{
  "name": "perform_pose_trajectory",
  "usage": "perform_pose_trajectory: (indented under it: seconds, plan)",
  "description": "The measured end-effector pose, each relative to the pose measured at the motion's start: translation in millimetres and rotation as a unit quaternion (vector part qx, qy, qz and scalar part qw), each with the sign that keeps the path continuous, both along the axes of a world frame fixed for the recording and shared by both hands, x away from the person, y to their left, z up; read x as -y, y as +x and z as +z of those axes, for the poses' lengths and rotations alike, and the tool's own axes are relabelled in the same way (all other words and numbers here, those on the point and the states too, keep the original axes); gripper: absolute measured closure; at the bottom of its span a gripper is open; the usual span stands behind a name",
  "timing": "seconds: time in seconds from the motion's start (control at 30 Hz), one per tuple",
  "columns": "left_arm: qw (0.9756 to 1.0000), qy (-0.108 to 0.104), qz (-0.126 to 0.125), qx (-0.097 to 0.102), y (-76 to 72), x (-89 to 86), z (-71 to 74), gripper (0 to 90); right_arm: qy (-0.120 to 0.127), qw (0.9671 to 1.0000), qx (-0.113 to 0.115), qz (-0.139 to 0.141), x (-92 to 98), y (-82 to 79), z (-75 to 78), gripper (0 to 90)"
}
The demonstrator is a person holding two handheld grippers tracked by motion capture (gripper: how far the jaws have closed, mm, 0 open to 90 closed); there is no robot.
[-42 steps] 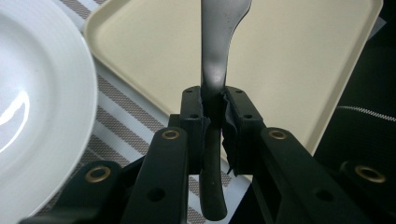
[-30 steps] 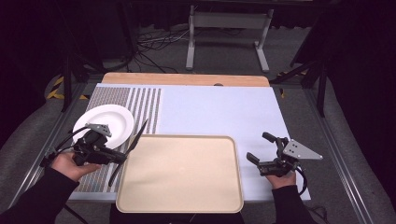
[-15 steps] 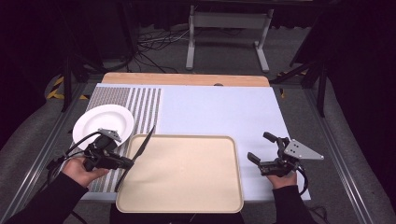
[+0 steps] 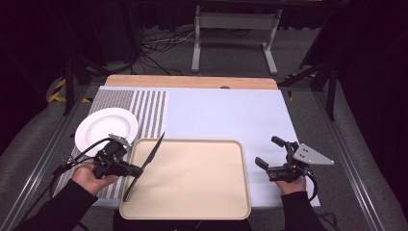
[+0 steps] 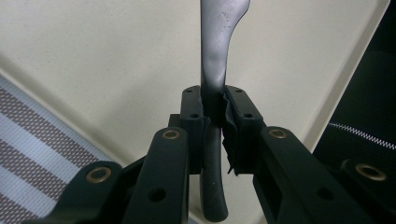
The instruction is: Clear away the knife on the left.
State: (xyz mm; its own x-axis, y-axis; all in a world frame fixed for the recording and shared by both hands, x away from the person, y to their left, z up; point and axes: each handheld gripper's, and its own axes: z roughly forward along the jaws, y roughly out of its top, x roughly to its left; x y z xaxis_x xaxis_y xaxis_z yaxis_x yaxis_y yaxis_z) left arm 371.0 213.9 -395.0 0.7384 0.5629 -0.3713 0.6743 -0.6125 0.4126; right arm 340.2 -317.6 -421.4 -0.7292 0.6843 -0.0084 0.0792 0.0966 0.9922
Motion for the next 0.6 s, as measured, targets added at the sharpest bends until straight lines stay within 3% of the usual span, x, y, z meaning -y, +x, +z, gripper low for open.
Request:
perform_pose_trajectory:
  seconds: [0.27, 0.3, 0.6]
  plan:
    - [0.9998, 0.016, 0.008, -0.012, 0.0, 5.1, -8.7, 79.6, 0.002, 1.0000, 0.000, 0.001, 0.3, -0.2, 0.0, 0.4]
    - [0.9998, 0.017, 0.009, -0.007, 1.0, 4.3, -9.2, 79.7, 0.002, 1.0000, 0.000, 0.001, 0.4, -0.2, 0.0, 0.4]
    - [0.9990, 0.002, 0.031, -0.032, 7.6, 2.3, -20.4, 79.5, 0.002, 1.0000, 0.000, 0.001, 0.3, -0.2, 0.1, 0.4]
